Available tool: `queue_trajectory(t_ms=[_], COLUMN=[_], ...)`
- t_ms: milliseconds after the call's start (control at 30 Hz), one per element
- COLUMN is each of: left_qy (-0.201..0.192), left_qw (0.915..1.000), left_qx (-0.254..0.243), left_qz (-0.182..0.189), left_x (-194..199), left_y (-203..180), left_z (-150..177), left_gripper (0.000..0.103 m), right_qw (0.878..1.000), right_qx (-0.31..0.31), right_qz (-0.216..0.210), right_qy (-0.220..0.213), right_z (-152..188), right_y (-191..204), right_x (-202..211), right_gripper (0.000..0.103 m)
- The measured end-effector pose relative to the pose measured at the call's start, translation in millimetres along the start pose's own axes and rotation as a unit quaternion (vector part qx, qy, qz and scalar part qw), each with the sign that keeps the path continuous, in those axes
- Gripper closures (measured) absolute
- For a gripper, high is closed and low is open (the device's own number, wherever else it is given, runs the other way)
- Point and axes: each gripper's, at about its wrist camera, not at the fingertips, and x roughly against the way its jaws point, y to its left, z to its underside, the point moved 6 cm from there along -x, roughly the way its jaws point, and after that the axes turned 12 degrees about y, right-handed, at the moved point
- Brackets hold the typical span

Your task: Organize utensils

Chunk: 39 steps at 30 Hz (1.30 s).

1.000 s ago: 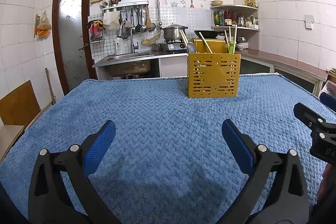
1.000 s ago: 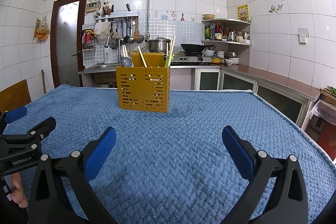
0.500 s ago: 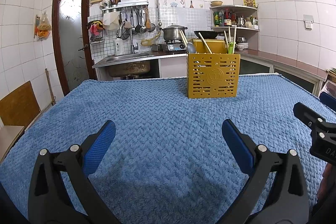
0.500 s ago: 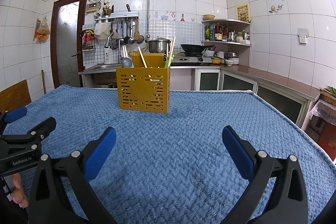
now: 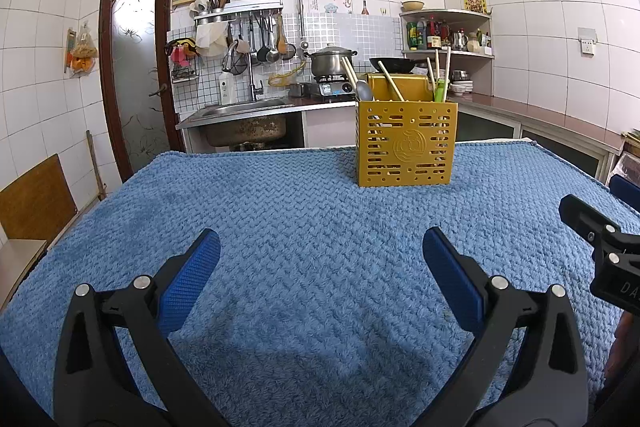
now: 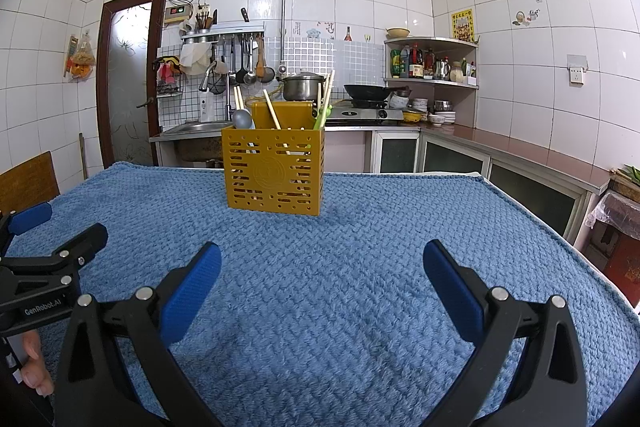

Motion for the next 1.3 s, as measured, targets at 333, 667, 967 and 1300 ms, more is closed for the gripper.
queue_trajectory(t_ms=[333, 667, 967, 1300], left_qy=[0.001, 0.002, 0.003, 0.003], left_qw=[1.0, 1.0, 1.0, 1.0], left_qx=[0.001, 0.001, 0.001, 0.001], left_qz=[-0.001, -0.007, -0.007, -0.007], left_x=[-0.2, -2.2, -2.9, -3.0], left_y=[0.9, 3.9, 5.0, 5.2], left_z=[1.2, 2.1, 2.3, 1.8], left_gripper=[0.005, 0.005, 0.005, 0.005], right_qw=[1.0, 1.0, 1.0, 1.0], right_qx=[0.0, 0.001, 0.001, 0.001], right_qz=[0.0, 0.0, 0.0, 0.0], right_qy=[0.0, 0.0, -0.001, -0.001], right_z=[0.2, 0.2, -0.3, 0.0], right_y=[0.0, -0.1, 0.3, 0.2], right_x=[-0.1, -0.2, 0.8, 0.7], right_gripper=[0.004, 0.004, 0.004, 0.004])
